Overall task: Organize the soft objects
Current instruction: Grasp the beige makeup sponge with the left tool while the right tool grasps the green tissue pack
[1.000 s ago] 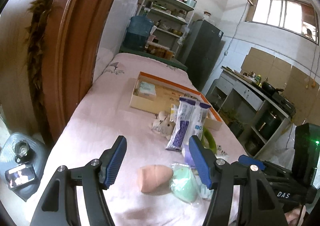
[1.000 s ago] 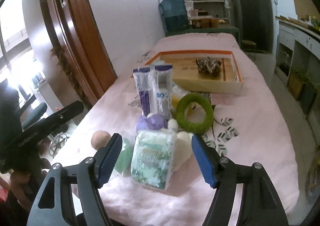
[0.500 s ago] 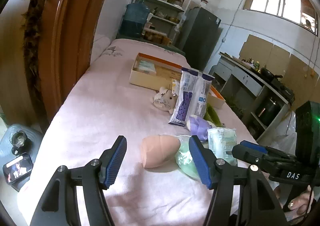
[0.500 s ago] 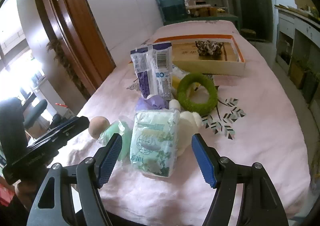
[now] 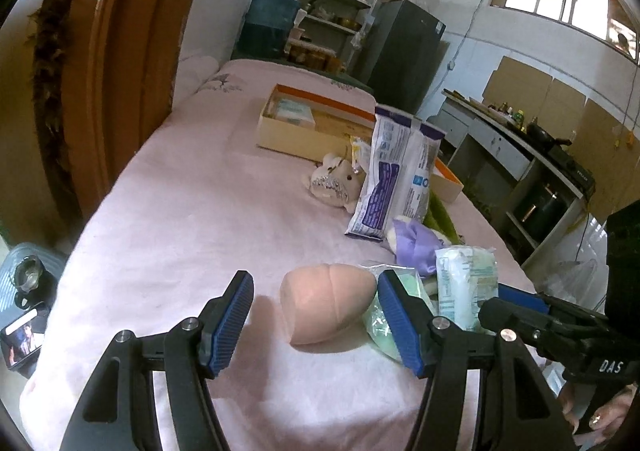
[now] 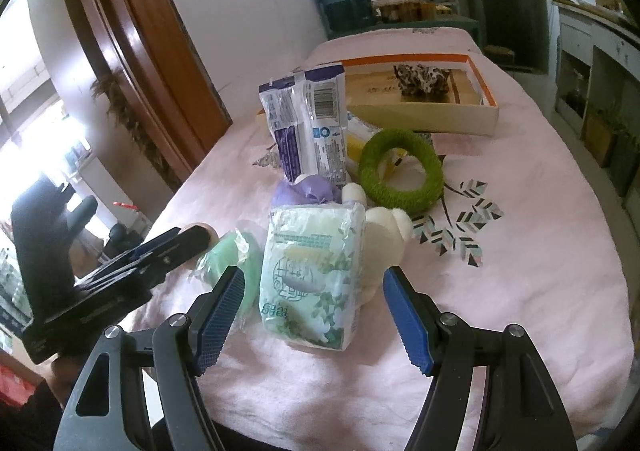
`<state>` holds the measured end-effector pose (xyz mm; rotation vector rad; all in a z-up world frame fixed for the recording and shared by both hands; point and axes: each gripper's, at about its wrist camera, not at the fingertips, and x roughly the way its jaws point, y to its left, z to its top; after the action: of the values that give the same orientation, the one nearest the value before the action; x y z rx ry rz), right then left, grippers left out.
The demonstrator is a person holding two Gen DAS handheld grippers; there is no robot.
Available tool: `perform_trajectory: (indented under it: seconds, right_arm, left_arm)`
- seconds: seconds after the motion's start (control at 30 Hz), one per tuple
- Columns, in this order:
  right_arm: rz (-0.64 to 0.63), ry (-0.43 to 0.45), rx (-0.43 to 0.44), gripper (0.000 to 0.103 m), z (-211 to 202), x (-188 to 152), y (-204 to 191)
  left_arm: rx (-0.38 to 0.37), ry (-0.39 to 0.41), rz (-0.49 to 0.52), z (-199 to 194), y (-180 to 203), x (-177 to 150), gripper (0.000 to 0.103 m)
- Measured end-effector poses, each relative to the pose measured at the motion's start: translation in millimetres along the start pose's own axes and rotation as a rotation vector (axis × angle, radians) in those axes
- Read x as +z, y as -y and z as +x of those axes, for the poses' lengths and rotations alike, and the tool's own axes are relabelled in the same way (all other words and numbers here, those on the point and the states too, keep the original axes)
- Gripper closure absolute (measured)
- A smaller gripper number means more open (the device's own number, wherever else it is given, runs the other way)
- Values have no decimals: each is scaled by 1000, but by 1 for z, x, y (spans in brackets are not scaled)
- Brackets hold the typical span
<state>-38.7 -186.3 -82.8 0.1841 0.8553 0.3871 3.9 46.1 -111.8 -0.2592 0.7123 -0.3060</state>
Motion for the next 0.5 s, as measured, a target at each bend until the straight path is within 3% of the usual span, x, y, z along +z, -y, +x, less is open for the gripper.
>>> perform_trajectory:
  seconds: [0.13, 0.23, 0.5]
  right_arm:
    - [1, -10, 9, 29, 4, -1, 0]
    - [1, -23, 15, 29, 8, -2, 0]
    - [-1, -37, 9, 30, 15, -2, -1]
  left_arm:
    - [-23, -12, -37, 6, -5, 0, 42]
    - [-49, -26, -55, 11, -8, -1, 51]
    - [-61, -1, -56, 11, -9, -3, 55]
